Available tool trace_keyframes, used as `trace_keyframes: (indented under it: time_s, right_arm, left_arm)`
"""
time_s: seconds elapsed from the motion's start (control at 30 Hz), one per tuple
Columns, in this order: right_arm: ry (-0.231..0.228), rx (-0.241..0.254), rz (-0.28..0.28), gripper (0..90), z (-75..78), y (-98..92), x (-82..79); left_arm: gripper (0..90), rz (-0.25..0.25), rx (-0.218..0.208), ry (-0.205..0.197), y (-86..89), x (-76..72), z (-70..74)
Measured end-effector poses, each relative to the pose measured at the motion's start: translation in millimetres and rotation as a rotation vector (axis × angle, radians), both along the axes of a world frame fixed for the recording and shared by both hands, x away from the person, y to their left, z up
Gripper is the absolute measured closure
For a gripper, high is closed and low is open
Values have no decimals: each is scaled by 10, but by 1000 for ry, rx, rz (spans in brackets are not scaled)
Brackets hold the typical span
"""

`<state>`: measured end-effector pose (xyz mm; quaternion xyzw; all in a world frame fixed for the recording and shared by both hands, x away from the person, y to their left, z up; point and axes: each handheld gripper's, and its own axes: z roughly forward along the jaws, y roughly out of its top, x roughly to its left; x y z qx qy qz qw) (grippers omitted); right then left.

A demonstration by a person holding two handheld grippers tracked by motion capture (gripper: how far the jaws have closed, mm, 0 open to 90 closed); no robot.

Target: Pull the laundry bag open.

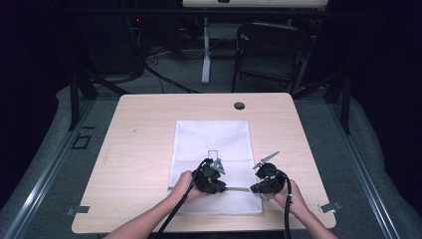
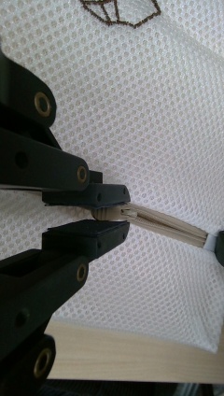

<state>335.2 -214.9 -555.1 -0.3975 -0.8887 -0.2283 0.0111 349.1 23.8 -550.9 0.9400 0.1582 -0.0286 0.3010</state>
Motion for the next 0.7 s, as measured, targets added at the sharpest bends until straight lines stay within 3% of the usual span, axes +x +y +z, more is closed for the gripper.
trace_keyframes:
  time_s: [0.23,0.27,0.3,0.5,0.6,0.7]
  right_arm:
    - [-2,1,-2,900,-2,1,-1]
    - [-2,1,-2,900,-2,0,0]
    - [0,1,0,900,0,0,0]
    - [-3,-14,10,900,0,-22,11]
    - [-11,-28,9,900,7,5,3]
    - [-11,-30,7,900,6,0,4]
  left_arm:
    - [811,4,-3,7,69,-3,6]
    - [810,10,14,-1,77,-7,12]
    - [890,15,22,-30,102,-11,11]
    - [899,79,-9,0,432,44,40]
    - [849,74,-25,10,422,36,34]
    - [787,44,-38,23,294,22,-4]
